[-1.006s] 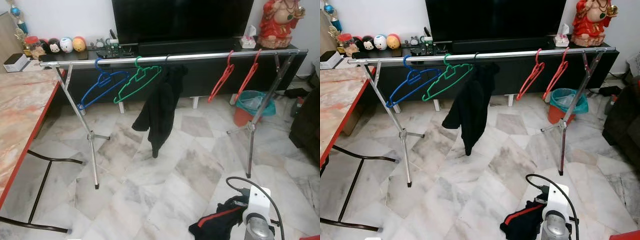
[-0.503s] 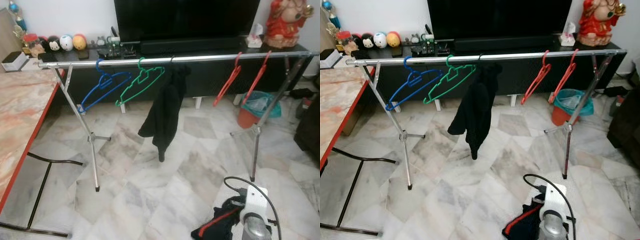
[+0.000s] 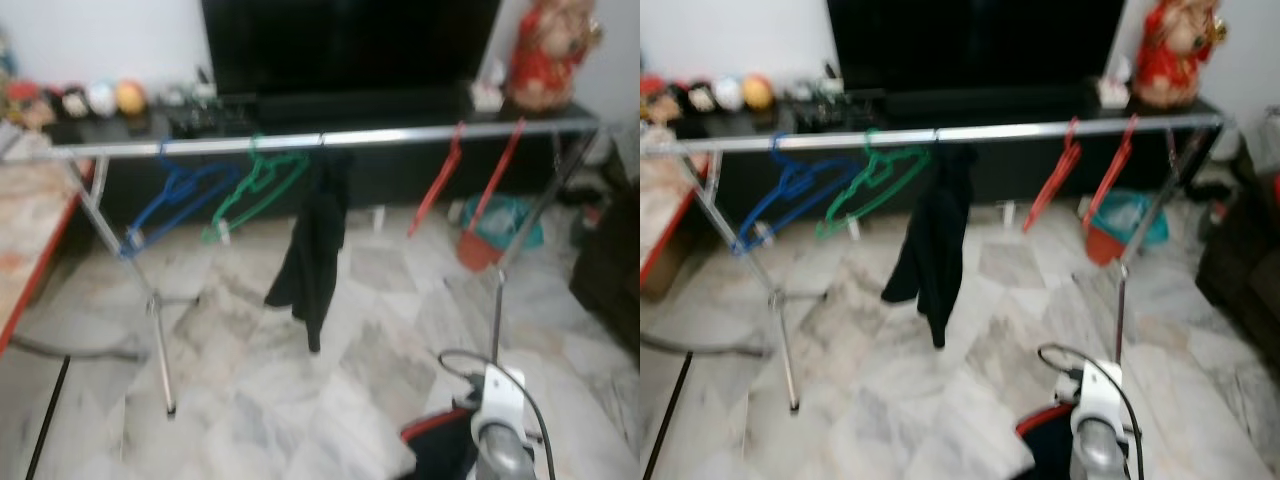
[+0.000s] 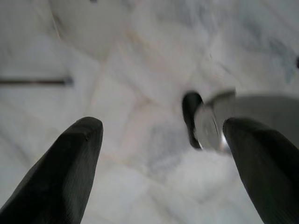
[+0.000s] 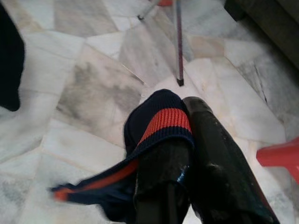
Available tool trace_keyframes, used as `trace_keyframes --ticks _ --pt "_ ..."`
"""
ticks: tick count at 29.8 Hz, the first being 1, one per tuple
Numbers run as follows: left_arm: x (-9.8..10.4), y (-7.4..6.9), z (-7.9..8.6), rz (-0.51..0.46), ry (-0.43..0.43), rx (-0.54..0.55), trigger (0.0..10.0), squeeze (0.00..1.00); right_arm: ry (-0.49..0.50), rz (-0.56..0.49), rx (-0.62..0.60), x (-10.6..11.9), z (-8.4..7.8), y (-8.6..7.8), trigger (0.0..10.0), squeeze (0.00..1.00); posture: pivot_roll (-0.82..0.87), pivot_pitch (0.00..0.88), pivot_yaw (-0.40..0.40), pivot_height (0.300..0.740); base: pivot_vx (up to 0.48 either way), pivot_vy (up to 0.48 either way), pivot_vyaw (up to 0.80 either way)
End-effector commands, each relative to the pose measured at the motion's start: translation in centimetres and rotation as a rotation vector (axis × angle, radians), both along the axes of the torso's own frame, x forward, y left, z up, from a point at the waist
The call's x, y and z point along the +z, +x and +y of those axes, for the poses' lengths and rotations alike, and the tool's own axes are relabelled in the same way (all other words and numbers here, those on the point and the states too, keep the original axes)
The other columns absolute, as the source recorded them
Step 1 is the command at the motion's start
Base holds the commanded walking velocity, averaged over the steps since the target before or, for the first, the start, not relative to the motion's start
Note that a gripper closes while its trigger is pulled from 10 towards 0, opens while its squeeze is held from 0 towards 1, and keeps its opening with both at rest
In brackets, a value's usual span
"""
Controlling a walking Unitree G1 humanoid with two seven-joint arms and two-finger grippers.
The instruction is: Hang hanger
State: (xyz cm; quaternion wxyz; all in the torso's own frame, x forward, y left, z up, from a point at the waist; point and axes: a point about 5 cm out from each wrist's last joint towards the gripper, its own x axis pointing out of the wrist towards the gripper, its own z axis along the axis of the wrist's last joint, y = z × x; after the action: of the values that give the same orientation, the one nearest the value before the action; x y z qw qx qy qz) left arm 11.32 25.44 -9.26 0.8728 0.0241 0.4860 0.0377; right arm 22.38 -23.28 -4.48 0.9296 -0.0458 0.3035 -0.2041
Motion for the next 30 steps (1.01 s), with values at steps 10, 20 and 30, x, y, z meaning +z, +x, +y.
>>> trace_keyframes --ticks 10,20,30 --pt "-0.21 -0.18 -0.50 0.004 -0.018 0.011 10.0 0.00 -0.013 0.000 -0.011 0.15 -0.80 -0.13 10.0 0.00 -0.11 0.000 0.020 0.740 0.283 0.000 0.00" --pt "-0.18 -0.07 -0.52 0.000 -0.019 0.012 10.0 0.00 -0.004 0.017 -0.011 -0.15 -0.63 -0.46 10.0 0.00 -0.11 0.000 0.020 0.740 0.280 0.000 0.00" --pt "-0.17 0.04 -0.57 -0.002 -0.022 0.015 10.0 0.00 0.005 0.029 -0.008 -0.29 -0.59 -0.57 10.0 0.00 -0.11 0.000 0.018 0.740 0.283 0.000 0.00"
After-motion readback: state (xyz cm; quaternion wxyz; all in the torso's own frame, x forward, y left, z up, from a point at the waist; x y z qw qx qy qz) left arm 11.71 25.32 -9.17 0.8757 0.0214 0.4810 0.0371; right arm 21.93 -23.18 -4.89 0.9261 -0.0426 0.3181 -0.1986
